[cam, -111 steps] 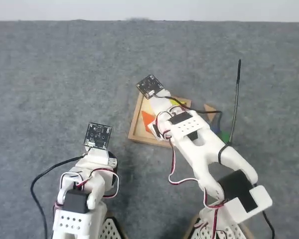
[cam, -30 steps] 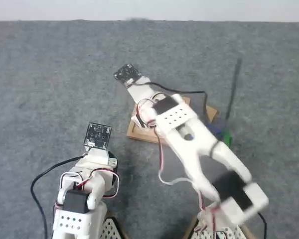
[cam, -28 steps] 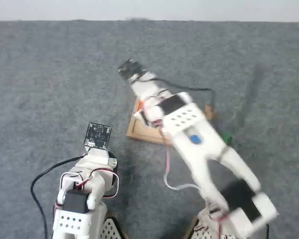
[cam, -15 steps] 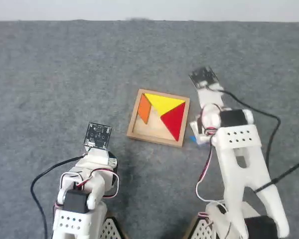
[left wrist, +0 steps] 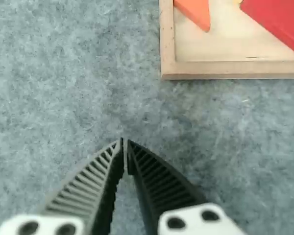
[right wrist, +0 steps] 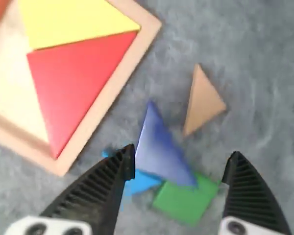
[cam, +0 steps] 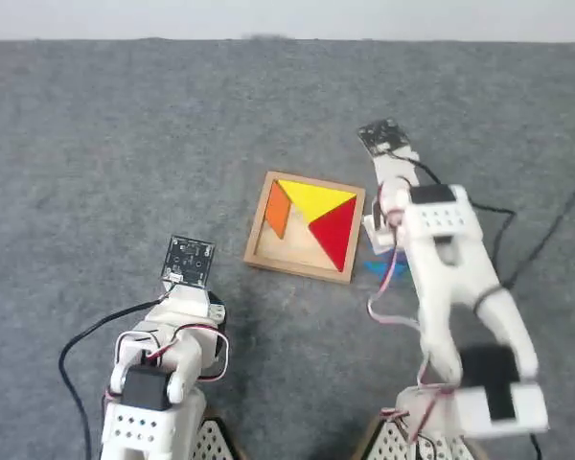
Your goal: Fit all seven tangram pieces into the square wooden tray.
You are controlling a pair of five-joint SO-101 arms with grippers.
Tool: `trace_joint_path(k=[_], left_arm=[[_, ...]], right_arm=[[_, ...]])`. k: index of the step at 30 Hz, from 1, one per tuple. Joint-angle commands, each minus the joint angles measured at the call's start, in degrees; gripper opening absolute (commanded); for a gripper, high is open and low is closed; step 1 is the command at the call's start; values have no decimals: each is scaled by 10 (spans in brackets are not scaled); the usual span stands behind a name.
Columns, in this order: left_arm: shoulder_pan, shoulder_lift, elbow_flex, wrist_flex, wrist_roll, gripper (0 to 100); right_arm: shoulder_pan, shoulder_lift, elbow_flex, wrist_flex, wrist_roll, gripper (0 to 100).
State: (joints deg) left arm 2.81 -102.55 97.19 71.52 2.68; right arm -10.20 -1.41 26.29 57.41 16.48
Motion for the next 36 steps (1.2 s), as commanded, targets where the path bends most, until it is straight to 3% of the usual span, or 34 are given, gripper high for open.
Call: trace_joint_path(k=[1,33,36], left_arm=[[1,-7,-7,4,7,12],[1,-7,-7,4,7,12],[1,-7,-7,4,7,12]], right_arm=[[8,62,-85,10,44,299],[40,212,-153,-93,33,298],[40,212,-153,-93,34,254]])
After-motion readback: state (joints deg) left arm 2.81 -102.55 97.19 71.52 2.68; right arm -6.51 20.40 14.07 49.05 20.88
